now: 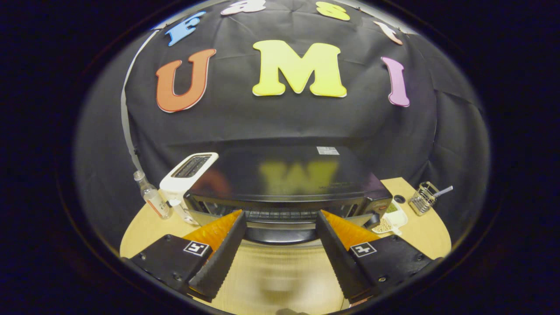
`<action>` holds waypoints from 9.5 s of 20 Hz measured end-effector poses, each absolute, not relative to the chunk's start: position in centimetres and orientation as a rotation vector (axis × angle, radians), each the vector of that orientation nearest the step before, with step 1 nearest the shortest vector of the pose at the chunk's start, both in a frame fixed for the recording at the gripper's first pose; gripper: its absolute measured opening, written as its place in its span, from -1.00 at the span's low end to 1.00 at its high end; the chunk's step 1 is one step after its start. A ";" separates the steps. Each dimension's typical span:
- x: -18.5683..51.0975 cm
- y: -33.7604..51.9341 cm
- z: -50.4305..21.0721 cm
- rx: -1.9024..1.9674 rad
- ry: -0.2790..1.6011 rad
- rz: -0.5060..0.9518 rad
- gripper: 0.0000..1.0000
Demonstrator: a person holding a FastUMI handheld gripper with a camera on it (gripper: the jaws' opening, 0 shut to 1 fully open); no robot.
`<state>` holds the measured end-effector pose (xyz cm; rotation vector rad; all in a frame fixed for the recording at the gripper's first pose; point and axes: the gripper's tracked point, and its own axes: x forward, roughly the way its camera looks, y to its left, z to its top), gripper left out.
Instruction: Open the toaster oven, put the food inside, and close the toaster oven door.
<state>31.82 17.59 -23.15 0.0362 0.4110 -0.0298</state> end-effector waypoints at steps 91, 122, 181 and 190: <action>37.4 17.5 -31.4 1.352 0.428 -0.066 -0.72; 34.4 16.5 -33.0 0.304 0.555 -0.145 0.67; 26.0 14.8 -27.8 0.083 0.705 -0.071 0.65; 26.9 14.1 -27.0 0.020 0.674 -0.075 0.65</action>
